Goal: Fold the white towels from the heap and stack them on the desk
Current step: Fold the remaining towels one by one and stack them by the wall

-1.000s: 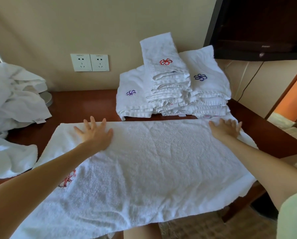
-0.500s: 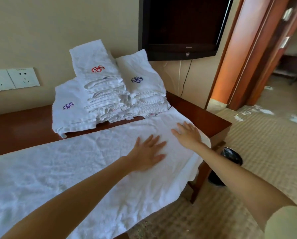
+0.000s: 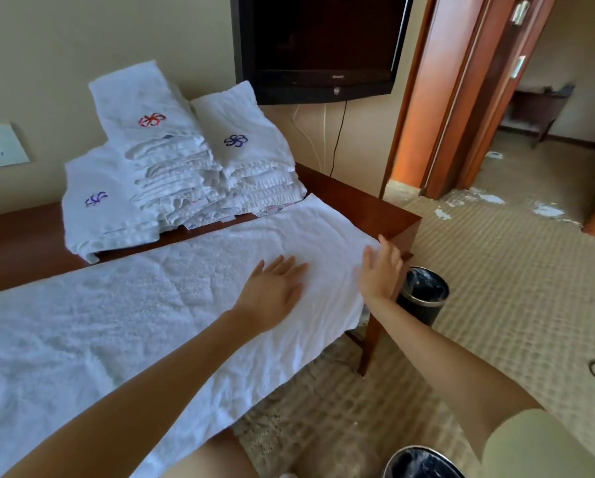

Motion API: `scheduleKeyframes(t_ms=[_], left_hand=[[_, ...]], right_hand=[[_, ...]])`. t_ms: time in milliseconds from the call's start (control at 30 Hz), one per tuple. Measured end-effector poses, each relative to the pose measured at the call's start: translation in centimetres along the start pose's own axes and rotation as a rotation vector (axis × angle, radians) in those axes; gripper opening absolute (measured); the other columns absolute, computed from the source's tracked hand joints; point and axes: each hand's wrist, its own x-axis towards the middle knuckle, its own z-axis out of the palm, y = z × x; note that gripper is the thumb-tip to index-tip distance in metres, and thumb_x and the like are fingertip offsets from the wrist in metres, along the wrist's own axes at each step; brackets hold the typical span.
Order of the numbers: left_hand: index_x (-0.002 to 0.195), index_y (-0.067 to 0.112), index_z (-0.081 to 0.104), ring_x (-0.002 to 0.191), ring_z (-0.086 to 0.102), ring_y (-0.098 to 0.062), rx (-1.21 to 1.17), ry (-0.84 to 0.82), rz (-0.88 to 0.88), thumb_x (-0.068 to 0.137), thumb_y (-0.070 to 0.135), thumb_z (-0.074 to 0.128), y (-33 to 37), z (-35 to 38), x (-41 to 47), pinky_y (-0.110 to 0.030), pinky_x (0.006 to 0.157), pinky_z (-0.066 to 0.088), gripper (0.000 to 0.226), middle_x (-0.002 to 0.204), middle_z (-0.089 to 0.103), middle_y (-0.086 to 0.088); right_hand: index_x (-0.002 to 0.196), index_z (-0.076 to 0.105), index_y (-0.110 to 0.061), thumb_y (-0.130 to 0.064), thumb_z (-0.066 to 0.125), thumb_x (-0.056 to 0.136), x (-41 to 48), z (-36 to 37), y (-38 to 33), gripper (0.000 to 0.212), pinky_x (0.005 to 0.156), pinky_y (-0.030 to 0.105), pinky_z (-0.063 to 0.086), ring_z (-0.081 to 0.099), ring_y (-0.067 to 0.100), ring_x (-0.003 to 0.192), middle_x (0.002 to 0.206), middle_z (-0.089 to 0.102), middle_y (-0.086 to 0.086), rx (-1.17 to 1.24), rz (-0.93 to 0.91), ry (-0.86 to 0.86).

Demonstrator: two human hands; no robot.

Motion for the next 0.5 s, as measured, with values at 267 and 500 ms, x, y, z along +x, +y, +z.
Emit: scheduleKeyframes(t_ms=[267, 500], left_hand=[[0.131, 0.019, 0.059, 0.134, 0.044, -0.031, 0.282, 0.094, 0.24, 0.071, 0.027, 0.078, 5.6, 3.5, -7.3, -0.05, 0.11, 0.028, 0.064, 0.144, 0.047, -0.015], [0.149, 0.016, 0.033, 0.147, 0.017, -0.026, 0.365, -0.172, 0.207, 0.087, 0.021, 0.062, 7.2, 8.7, -11.2, -0.043, 0.117, 0.003, 0.069, 0.159, 0.017, -0.014]], right_hand=[[0.152, 0.025, -0.014, -0.059, 0.032, 0.098, -10.4, -0.5, 3.2, 0.071, 0.113, 0.04, 0.032, 0.039, 0.031, 0.137, 0.152, 0.036, 0.013, 0.547, 0.818, -0.696], [0.134, 0.05, -0.01, -0.067, 0.048, 0.087, -13.3, 0.4, 3.7, 0.074, 0.11, 0.037, 0.034, 0.053, 0.025, 0.114, 0.112, 0.058, 0.013, 1.049, 1.222, -0.649]])
